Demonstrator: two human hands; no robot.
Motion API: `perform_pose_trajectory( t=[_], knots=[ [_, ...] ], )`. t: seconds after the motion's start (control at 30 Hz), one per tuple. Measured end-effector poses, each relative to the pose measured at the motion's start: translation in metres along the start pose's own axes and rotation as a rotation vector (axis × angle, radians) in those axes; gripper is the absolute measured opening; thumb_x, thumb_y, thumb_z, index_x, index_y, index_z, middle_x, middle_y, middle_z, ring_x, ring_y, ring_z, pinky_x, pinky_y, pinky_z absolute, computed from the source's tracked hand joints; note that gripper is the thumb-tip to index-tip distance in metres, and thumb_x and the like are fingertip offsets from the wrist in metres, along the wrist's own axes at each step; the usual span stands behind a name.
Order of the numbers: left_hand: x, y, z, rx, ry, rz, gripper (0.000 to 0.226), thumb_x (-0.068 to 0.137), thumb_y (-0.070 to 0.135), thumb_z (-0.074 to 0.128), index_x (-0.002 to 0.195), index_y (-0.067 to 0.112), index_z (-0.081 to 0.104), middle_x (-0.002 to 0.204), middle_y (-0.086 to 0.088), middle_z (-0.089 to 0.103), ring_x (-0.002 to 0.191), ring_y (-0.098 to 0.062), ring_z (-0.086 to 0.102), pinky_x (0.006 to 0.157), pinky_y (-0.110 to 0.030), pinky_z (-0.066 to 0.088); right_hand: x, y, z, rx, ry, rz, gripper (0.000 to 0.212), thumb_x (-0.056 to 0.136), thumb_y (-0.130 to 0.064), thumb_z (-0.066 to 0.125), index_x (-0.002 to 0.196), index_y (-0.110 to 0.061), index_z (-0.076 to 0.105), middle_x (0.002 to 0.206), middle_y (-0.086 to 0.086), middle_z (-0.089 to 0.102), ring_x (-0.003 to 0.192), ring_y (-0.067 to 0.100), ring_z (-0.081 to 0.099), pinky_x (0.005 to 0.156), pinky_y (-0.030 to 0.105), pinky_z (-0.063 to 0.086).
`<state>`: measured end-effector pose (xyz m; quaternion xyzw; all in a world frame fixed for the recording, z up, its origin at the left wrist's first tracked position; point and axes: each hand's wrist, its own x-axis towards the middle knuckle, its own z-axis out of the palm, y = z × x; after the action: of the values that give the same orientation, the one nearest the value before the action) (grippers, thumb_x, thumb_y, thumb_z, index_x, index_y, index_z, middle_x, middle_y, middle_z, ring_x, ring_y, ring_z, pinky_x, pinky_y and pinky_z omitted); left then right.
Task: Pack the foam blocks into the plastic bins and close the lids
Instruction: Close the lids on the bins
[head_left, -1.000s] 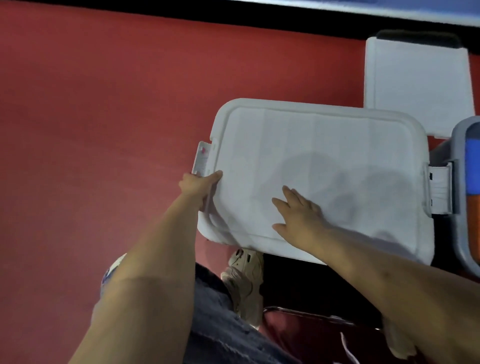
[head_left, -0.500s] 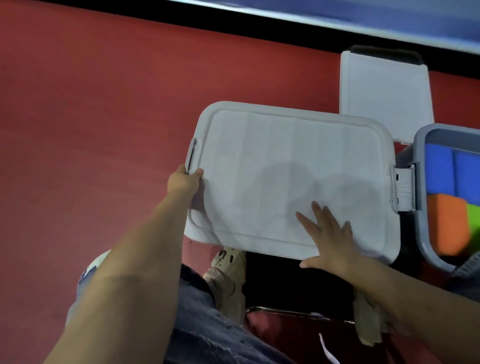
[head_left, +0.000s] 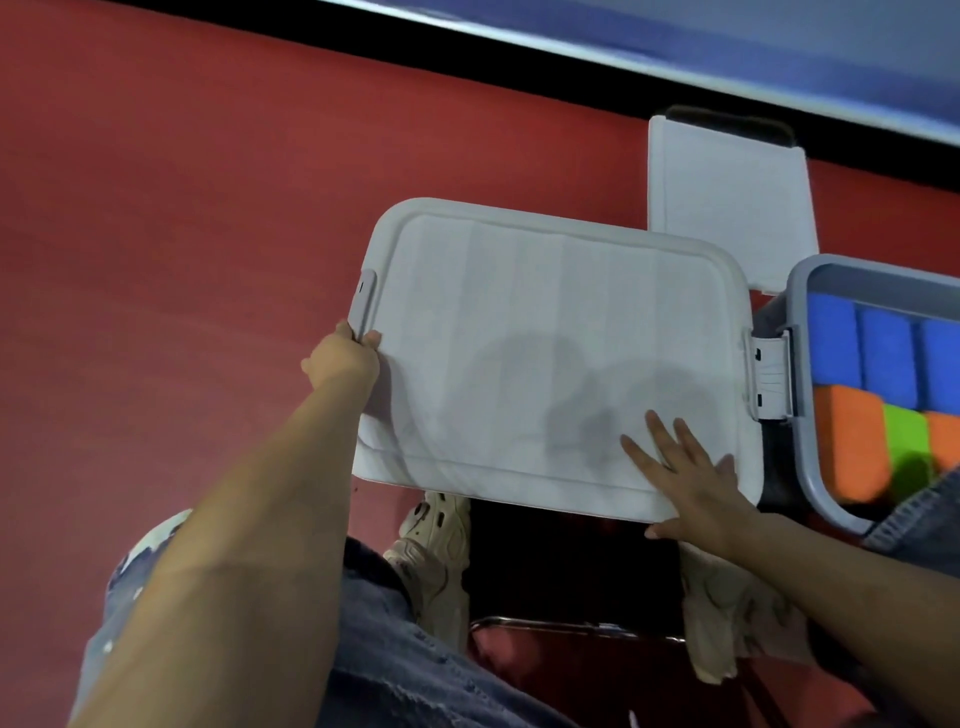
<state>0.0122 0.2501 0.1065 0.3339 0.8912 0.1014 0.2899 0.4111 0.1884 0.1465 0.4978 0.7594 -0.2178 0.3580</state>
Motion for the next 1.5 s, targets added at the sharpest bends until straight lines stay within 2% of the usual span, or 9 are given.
perform_pose_trajectory(
  t=[0.1, 0.23, 0.37, 0.53, 0.67, 0.73, 0.97, 1.23, 1.5],
  knots=[
    [0.011, 0.0, -0.015, -0.033, 0.061, -0.012, 0.035, 0.099, 0.037, 0.042, 0.116, 0.009, 0.053, 0.115, -0.021, 0.06, 0.116, -0.041, 0.044, 0.08, -0.042, 0.038, 0.01, -0.018, -0.005, 0.002, 0.002, -0.01, 0.113, 0.08, -0.055, 0.063, 0.127, -0.041, -0.039, 0.139, -0.005, -0.05, 0.139, 0.029, -0.034, 0.105, 0.07, 0.013],
    [0.034, -0.021, -0.043, -0.134, 0.176, -0.069, 0.037, 0.099, 0.031, 0.046, 0.133, 0.018, 0.052, 0.137, -0.021, 0.049, 0.128, -0.038, 0.041, 0.105, -0.038, 0.036, 0.035, -0.053, -0.022, 0.01, 0.029, -0.069, 0.109, 0.081, -0.052, 0.064, 0.138, -0.043, -0.029, 0.138, -0.011, -0.048, 0.14, 0.029, -0.031, 0.105, 0.072, 0.012],
    [0.047, -0.042, -0.043, 0.002, 0.098, -0.091, 0.044, 0.096, 0.028, 0.044, 0.14, 0.025, 0.039, 0.139, -0.018, 0.048, 0.125, -0.043, 0.043, 0.105, -0.048, 0.039, 0.051, -0.071, -0.033, -0.029, 0.051, -0.076, 0.111, 0.079, -0.048, 0.069, 0.143, -0.045, -0.022, 0.142, -0.011, -0.046, 0.14, 0.031, -0.03, 0.105, 0.072, 0.011],
    [0.01, -0.01, -0.039, 0.163, 0.0, -0.126, 0.074, 0.092, 0.041, 0.048, 0.151, 0.022, 0.008, 0.16, -0.009, 0.005, 0.144, -0.037, 0.013, 0.115, -0.054, 0.018, 0.047, -0.071, -0.039, 0.02, 0.048, -0.108, 0.109, 0.078, -0.046, 0.071, 0.144, -0.046, -0.015, 0.146, -0.014, -0.041, 0.142, 0.029, -0.026, 0.108, 0.067, 0.012],
    [-0.045, 0.02, -0.033, 0.252, -0.221, 0.148, 0.086, 0.085, 0.056, 0.047, 0.152, 0.025, 0.0, 0.156, -0.009, 0.023, 0.136, -0.036, 0.034, 0.109, -0.054, 0.029, 0.042, -0.059, -0.069, 0.203, -0.054, -0.22, 0.096, 0.08, -0.047, 0.069, 0.15, -0.036, 0.005, 0.159, -0.004, -0.015, 0.147, 0.027, -0.006, 0.119, 0.044, 0.011],
    [-0.082, 0.05, -0.031, 0.408, -0.27, 0.355, 0.076, 0.092, 0.058, 0.039, 0.151, 0.032, -0.003, 0.159, -0.003, 0.015, 0.14, -0.032, 0.029, 0.111, -0.057, 0.024, 0.029, -0.045, -0.085, 0.379, -0.031, -0.226, 0.092, 0.081, -0.043, 0.069, 0.151, -0.033, 0.01, 0.16, 0.002, -0.002, 0.147, 0.019, 0.007, 0.119, 0.034, 0.012],
    [-0.197, 0.177, -0.051, 0.558, -0.072, 0.626, 0.064, 0.097, 0.054, 0.031, 0.152, 0.031, 0.006, 0.161, -0.003, 0.008, 0.144, -0.028, 0.021, 0.111, -0.06, 0.017, -0.057, 0.054, -0.094, 0.653, 0.245, -0.116, 0.099, 0.071, -0.04, 0.078, 0.15, -0.029, 0.019, 0.149, 0.007, 0.032, 0.139, 0.025, 0.032, 0.113, 0.035, 0.03],
    [-0.329, 0.282, -0.027, 0.689, -0.083, 0.858, 0.061, 0.096, 0.056, 0.033, 0.151, 0.032, 0.018, 0.161, 0.0, 0.005, 0.144, -0.029, 0.022, 0.111, -0.062, 0.016, -0.158, 0.177, -0.069, 0.836, 0.436, 0.061, 0.095, 0.08, -0.039, 0.071, 0.152, -0.021, 0.011, 0.154, 0.01, 0.023, 0.135, 0.024, 0.037, 0.106, 0.029, 0.035],
    [-0.361, 0.393, 0.018, 0.739, -0.2, 0.933, 0.051, 0.098, 0.041, 0.043, 0.142, 0.015, 0.043, 0.148, -0.01, 0.04, 0.136, -0.024, 0.036, 0.113, -0.035, 0.029, -0.147, 0.248, -0.057, 1.012, 0.463, 0.08, 0.092, 0.084, -0.042, 0.065, 0.152, -0.025, 0.005, 0.155, 0.013, 0.013, 0.134, 0.029, 0.038, 0.107, 0.037, 0.037]
  ],
)
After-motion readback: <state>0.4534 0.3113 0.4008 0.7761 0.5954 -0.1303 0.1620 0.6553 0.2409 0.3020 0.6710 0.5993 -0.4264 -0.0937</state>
